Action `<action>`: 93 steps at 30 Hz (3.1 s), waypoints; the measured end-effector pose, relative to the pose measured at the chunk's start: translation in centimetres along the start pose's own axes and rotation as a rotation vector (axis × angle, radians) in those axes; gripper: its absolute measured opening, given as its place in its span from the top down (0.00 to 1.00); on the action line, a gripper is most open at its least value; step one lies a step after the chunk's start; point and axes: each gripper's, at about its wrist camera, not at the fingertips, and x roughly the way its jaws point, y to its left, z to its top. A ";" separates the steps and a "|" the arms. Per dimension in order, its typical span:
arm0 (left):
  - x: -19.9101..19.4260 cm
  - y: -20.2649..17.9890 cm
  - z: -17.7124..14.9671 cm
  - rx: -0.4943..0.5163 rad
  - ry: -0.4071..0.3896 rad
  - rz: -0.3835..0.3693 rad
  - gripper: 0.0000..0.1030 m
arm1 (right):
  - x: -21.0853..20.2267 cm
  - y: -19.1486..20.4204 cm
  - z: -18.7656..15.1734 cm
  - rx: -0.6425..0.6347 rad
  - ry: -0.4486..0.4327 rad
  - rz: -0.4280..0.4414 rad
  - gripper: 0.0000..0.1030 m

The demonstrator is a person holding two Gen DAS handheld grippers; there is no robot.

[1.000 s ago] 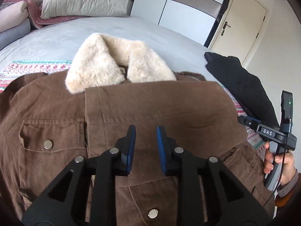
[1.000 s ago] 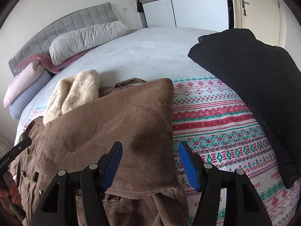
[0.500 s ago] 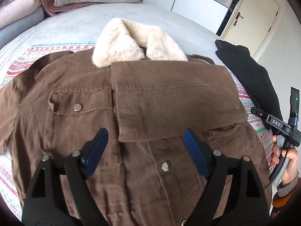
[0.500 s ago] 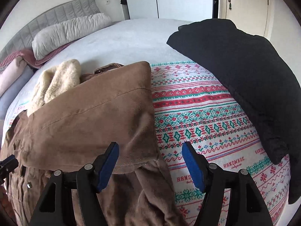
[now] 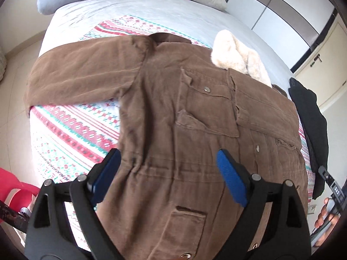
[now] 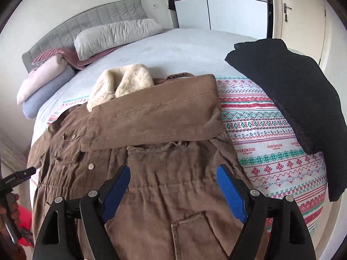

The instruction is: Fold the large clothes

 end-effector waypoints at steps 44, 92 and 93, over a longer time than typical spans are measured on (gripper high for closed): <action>-1.3 -3.6 8.9 0.295 -0.428 -0.033 0.93 | 4.0 0.6 -2.6 0.006 0.107 0.038 0.19; -3.0 -11.9 6.7 0.109 -0.283 -0.522 0.93 | 3.6 2.5 -2.8 -0.018 0.099 0.092 0.19; -2.9 -14.4 6.4 0.195 -0.229 -0.585 0.91 | 3.5 2.4 -2.8 -0.018 0.098 0.091 0.19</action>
